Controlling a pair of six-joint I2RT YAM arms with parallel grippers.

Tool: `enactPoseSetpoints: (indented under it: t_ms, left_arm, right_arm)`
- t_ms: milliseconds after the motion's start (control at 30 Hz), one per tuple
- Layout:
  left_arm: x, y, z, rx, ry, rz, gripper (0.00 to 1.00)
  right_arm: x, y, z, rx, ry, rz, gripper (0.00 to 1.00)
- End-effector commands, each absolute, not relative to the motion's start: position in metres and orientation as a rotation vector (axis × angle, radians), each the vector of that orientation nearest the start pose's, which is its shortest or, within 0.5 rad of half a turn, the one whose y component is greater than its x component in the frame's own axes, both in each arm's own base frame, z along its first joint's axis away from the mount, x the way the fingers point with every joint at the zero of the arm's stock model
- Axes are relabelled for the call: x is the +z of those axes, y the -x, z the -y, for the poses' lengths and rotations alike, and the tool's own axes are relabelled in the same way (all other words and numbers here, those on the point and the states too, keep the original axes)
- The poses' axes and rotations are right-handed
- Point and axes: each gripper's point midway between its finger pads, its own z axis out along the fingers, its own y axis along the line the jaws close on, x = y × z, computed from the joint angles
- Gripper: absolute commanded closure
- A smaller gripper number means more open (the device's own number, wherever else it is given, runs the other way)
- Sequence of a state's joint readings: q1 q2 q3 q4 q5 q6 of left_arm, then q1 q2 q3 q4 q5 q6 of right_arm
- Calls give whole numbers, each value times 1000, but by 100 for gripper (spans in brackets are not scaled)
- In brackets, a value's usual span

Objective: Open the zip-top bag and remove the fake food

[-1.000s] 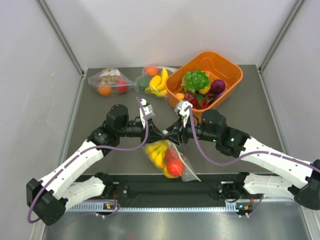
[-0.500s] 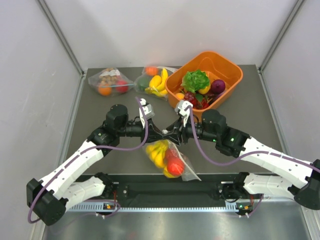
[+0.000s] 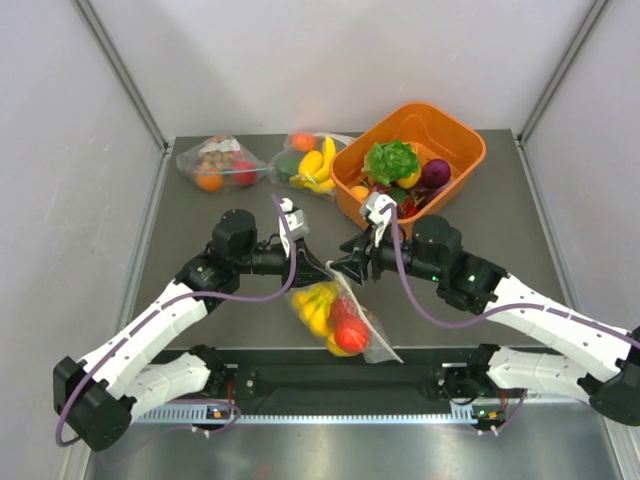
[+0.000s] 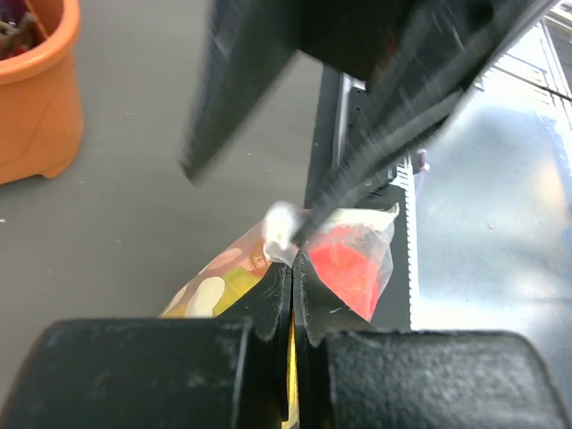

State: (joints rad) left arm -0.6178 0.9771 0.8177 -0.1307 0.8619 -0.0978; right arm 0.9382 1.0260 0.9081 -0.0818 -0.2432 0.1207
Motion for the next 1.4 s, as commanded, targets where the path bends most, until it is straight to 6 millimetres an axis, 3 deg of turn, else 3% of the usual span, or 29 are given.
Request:
enactPoseSetpoints:
  t_ms: [0,67,433,733,1133,1367]
  left_arm:
    - [275,-146,280,-1316,-1134,-1524,100]
    - [276,-146,280,-1318,-1134,-1523,100]
    - [274,-148,280,-1311,-1128,-1532,100]
    - [274,-149,281,-1312,-1129,-1533,100]
    - [272,-151,282,-1312,-1129,-1541,100]
    - [272,-151,282,-1312,-1129,-1542,100]
  right_arm:
    - [323,-193,-309,956,790,-1529,50]
    - [330,-195,-309,961,772,-1504,48]
    - [319,-189,-315,1015,797,-1514,44]
    - [298,-182,-318,1052,820,-1544,44]
    - [318,-176,-313,1071,803,-1492,43]
    - [310,-172,-317,1084,819,-1507,44]
